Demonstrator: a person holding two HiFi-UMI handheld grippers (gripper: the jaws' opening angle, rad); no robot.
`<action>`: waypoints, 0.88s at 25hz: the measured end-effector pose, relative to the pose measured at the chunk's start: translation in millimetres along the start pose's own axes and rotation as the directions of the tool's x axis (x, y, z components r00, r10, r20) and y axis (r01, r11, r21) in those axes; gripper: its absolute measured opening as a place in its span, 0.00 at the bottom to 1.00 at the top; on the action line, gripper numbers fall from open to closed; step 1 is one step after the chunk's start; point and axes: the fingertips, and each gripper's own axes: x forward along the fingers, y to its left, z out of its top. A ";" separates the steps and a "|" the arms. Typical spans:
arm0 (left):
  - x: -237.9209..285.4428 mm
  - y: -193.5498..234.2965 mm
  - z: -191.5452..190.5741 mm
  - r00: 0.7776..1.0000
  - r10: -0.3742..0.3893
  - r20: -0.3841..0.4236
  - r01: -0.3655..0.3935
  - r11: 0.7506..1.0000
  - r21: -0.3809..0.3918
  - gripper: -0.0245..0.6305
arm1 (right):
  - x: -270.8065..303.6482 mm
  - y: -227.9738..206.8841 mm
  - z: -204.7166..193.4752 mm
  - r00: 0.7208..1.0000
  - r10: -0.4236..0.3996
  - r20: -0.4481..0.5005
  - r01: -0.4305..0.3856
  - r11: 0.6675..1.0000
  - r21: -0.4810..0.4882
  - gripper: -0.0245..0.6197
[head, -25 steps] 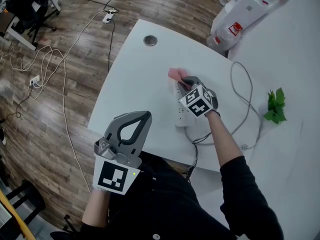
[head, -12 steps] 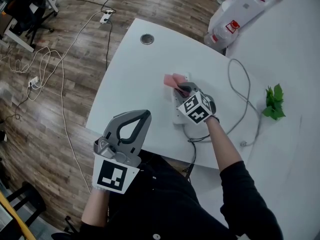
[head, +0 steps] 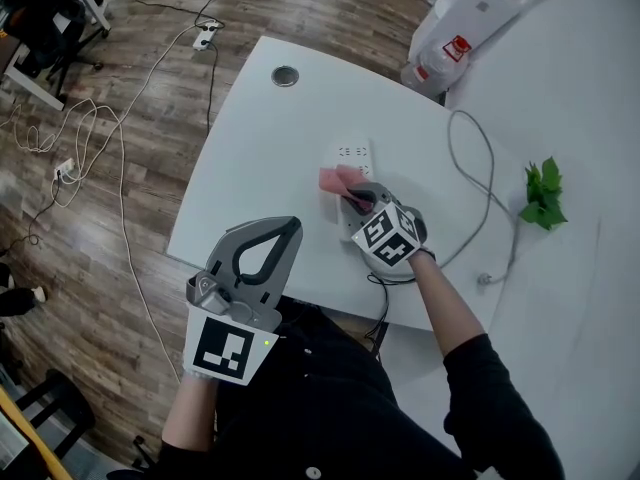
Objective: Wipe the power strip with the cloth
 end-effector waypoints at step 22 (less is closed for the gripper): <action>13.8 -32.1 12.3 0.996 -0.089 0.019 0.088 0.996 0.017 0.06 | -38.2 71.0 -28.9 0.999 0.037 0.008 -0.037 0.999 -0.019 0.12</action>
